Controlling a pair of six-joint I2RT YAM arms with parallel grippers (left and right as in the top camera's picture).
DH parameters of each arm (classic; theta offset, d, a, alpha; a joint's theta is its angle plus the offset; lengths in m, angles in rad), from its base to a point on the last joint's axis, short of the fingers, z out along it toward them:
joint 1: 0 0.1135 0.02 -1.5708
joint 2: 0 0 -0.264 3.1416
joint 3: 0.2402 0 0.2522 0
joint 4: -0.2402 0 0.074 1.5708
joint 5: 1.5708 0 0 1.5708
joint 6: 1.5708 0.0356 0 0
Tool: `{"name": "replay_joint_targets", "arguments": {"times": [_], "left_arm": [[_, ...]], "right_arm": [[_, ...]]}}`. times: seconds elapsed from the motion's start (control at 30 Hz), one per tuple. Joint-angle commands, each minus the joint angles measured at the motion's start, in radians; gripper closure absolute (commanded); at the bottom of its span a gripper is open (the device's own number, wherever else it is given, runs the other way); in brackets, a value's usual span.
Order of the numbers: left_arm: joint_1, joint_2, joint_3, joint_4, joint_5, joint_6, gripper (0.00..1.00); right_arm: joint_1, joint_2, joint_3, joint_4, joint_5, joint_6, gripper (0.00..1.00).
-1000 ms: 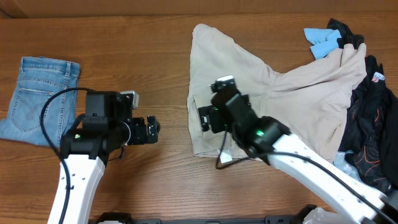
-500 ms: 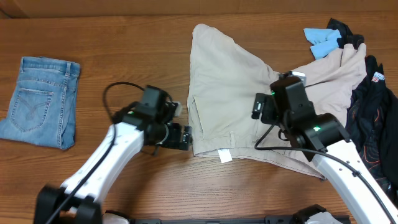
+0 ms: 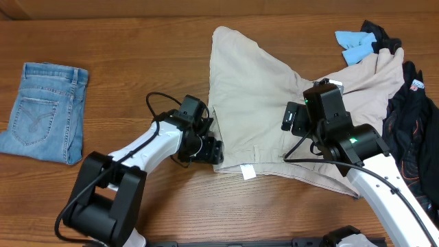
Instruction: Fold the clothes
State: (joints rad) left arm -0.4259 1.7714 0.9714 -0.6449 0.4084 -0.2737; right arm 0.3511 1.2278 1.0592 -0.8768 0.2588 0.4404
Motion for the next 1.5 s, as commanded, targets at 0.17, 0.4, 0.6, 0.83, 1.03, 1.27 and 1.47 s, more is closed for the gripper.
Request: {"name": "replay_joint_targets", "arguments": {"times": [0.17, 0.4, 0.6, 0.83, 1.03, 1.27, 1.47], "left_arm": [[-0.008, 0.060, -0.010, 0.000, 0.011, -0.004, 0.89], [0.026, 0.057, -0.003, -0.114, -0.114, 0.008, 0.96], [0.222, 0.042, 0.138, -0.299, -0.383, 0.008, 0.96], [0.486, 0.042, 0.477, -0.275, -0.360, 0.012, 0.96], [0.599, 0.042, 0.748, -0.317, -0.255, 0.004, 0.00], [0.571, 0.043, 0.763, -0.608, -0.164, 0.004, 0.00], [0.446, 0.044, 0.603, -0.732, -0.153, 0.019, 0.00]], "right_arm": [[-0.005, -0.015, 0.023, 0.003, -0.002, 0.005, 0.00], [-0.005, -0.015, 0.023, 0.003, -0.002, 0.005, 0.00], [-0.005, -0.015, 0.023, 0.003, -0.003, 0.005, 0.00], [-0.005, -0.015, 0.022, 0.002, -0.017, 0.005, 0.00], [-0.005, -0.015, 0.022, -0.003, -0.017, 0.005, 0.00], [-0.005, -0.015, 0.022, -0.004, -0.017, 0.005, 0.00], [-0.005, -0.015, 0.022, -0.004, -0.017, 0.005, 0.00]]}}
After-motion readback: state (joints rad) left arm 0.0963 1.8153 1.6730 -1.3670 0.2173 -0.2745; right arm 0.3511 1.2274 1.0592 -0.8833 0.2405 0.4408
